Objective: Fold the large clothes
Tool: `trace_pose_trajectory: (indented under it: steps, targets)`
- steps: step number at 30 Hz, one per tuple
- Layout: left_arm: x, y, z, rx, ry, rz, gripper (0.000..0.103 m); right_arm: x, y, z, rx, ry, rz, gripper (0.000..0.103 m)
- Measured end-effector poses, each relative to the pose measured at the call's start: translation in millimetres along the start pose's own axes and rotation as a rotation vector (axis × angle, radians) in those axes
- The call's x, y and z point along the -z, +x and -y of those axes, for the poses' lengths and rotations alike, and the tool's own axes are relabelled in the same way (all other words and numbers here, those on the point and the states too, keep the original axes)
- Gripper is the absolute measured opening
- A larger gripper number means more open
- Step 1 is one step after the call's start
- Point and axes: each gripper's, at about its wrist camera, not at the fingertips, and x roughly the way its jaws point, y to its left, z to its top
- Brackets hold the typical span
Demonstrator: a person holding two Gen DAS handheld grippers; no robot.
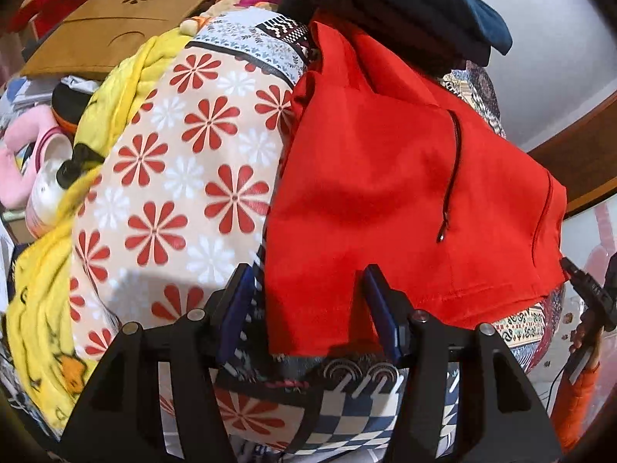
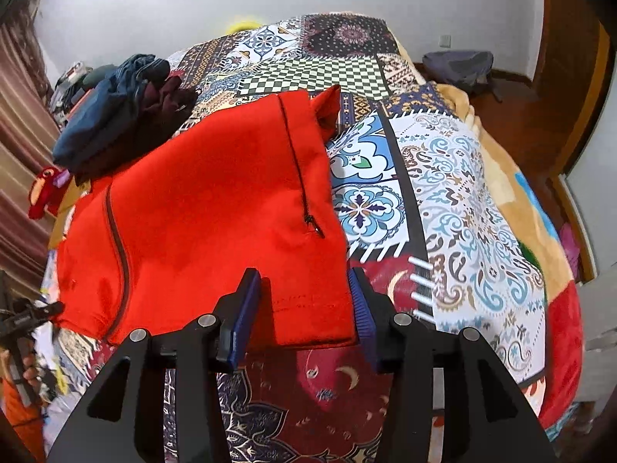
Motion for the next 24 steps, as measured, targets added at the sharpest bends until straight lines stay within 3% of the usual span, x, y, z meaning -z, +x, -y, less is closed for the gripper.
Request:
trace_pose_trajectory:
  steps: [3,4,5,6,7,8,15,20,22,24]
  targets:
    - [8.0,-2.9,3.3,0.032,0.004,0.004,0.058,5.2,-2.3,-5.7,0.036,-0.014,0.029,0.038]
    - [9.3,-4.0,6.1,0.029,0.016,0.006,0.055,6.0,-3.6,-7.3,0.04,-0.011,0.043,0.028]
    - [10.9,-5.2,9.6,0.018,0.031,0.01,0.041,6.0,-4.3,-8.3,0.02,0.0,0.048,0.018]
    - [11.7,-5.8,12.7,0.026,0.048,0.006,0.031,5.0,-5.0,-9.9,-0.008,0.011,0.05,0.015]
    - [13.6,-5.3,15.3,0.04,0.052,0.002,0.011,2.9,-5.6,-12.6,-0.028,0.015,0.05,0.014]
    - [13.0,-5.9,17.6,0.064,0.052,-0.003,0.008,1.2,-5.8,-15.2,-0.041,0.013,0.05,0.013]
    - [-22.1,-42.0,53.6,0.107,0.138,0.127,0.007,-46.0,-11.2,-27.3,-0.126,0.002,0.092,0.012]
    - [-89.3,-71.6,74.8,0.174,0.155,0.248,0.007,-109.1,-9.2,-36.0,-0.105,-0.021,0.166,0.012]
    - [-125.7,-74.4,80.9,0.15,0.155,0.289,0.007,-135.1,-6.1,-37.3,-0.1,-0.011,0.185,0.012]
    - [-157.2,-73.0,86.1,0.096,0.139,0.319,0.008,-156.1,-3.1,-38.4,-0.093,0.017,0.2,0.02]
